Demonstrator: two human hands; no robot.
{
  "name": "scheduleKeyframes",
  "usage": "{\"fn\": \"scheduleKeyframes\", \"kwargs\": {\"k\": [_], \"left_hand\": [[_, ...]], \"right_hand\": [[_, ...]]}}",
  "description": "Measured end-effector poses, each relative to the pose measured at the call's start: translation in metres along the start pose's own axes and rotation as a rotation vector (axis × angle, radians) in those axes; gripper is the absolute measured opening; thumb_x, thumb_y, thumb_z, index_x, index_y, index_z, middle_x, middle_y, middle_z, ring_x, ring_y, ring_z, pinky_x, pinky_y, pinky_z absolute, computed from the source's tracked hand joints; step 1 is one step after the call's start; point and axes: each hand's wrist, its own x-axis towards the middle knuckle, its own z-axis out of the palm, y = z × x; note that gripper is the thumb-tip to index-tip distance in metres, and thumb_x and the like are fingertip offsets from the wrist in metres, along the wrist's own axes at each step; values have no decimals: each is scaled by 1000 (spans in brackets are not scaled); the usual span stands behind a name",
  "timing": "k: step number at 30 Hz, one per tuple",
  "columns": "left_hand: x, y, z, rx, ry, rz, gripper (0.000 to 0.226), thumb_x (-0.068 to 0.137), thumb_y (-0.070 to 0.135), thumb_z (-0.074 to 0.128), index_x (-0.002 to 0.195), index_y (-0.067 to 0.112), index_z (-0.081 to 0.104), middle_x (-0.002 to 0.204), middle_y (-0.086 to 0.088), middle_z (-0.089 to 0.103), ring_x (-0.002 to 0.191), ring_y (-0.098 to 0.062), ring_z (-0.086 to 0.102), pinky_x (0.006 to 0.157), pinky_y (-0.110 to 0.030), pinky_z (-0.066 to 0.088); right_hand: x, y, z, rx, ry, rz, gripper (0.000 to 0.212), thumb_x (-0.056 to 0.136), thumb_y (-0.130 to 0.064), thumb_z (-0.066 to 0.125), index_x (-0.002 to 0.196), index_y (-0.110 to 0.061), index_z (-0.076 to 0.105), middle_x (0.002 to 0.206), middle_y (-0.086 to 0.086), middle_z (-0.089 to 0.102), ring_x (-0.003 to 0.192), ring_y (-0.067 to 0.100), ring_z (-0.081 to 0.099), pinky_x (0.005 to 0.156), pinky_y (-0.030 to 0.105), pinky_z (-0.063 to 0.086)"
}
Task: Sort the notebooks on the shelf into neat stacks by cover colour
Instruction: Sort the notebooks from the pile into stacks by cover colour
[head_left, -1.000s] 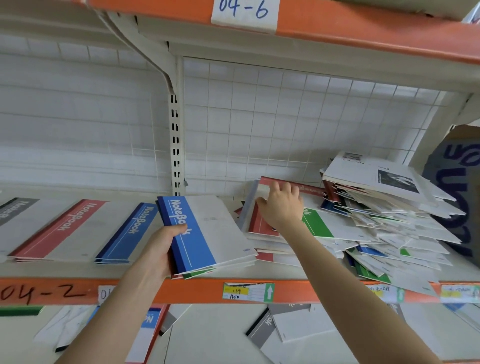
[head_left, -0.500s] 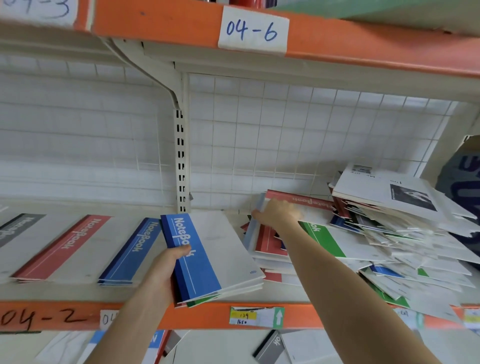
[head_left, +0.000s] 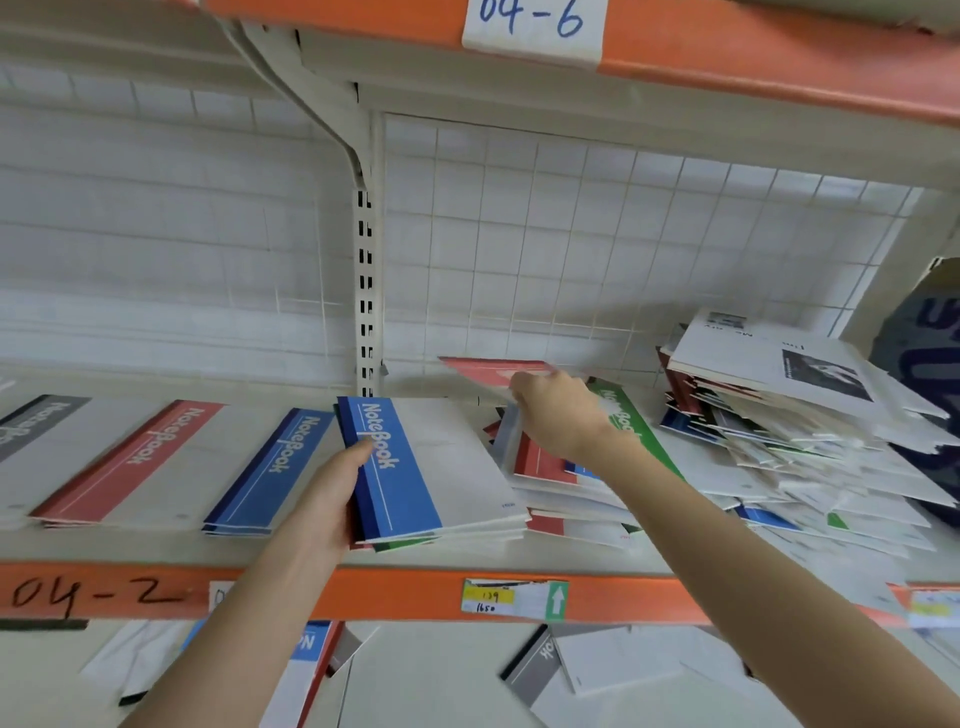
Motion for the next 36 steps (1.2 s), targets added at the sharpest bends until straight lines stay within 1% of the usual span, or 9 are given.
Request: {"fn": "scheduleKeyframes", "kwargs": {"k": [5,9,13,18,20,23,26,30,36], "left_hand": [[4,-3,-11,-54,-3,-4,30,99,41,39,89,19,57,81,-5,63,70,-19,60,55,-33,46],[5,0,-20,0,-41,-38,27,97,33,47,106,10,58,84,-10,64,73,-24,60,59,-35,44],[4,3,-33,26,-8,-43,29,94,27,52,114,7,58,90,-13,66,76,-27,61,63,-34,46],[2,16,-51,8,15,51,18,95,28,50,98,13,59,87,-11,65,75,-25,61,63,-34,46],[1,22,-62,13,23,79,22,95,31,51,105,12,58,91,-11,66,77,-26,62,64,-33,47],[4,27,-86,40,53,101,38,91,36,54,116,7,57,94,-13,67,82,-29,63,76,-36,49],[5,30,-111,35,56,128,36,91,33,55,117,9,57,93,-11,68,83,-27,64,78,-36,49],[4,35,-146,-78,2,68,21,93,31,53,107,18,61,85,-7,72,74,-22,68,61,-33,49],[25,51,-215,4,-15,89,19,96,19,49,112,28,53,95,-5,69,85,-22,66,65,-36,49]], "right_hand": [[-45,-2,29,288,168,-487,34,82,-6,38,97,2,67,91,16,71,75,32,68,59,36,54],[-56,2,55,446,-8,-587,31,81,7,50,106,1,68,116,13,66,113,24,59,95,34,49],[-52,-8,49,680,-101,-424,30,86,-3,55,114,-2,66,125,6,60,120,6,50,102,11,35],[-23,-49,34,761,76,13,30,91,-12,53,119,-4,60,116,8,65,104,20,61,83,14,41],[-7,-67,33,840,15,157,29,92,-21,54,112,-1,58,93,11,65,85,24,59,75,28,46],[6,-92,34,1033,-230,321,23,90,-39,56,91,-16,52,79,-1,59,72,18,57,59,28,48],[7,-122,46,1433,-346,367,8,92,-22,58,91,-16,62,94,7,69,81,23,66,82,38,55],[15,-162,62,1542,-225,423,9,93,-7,54,99,-10,60,91,3,68,78,18,66,67,27,57],[37,-231,75,1378,-172,422,18,93,-8,48,106,-9,60,89,2,67,73,13,63,56,19,52]]}}
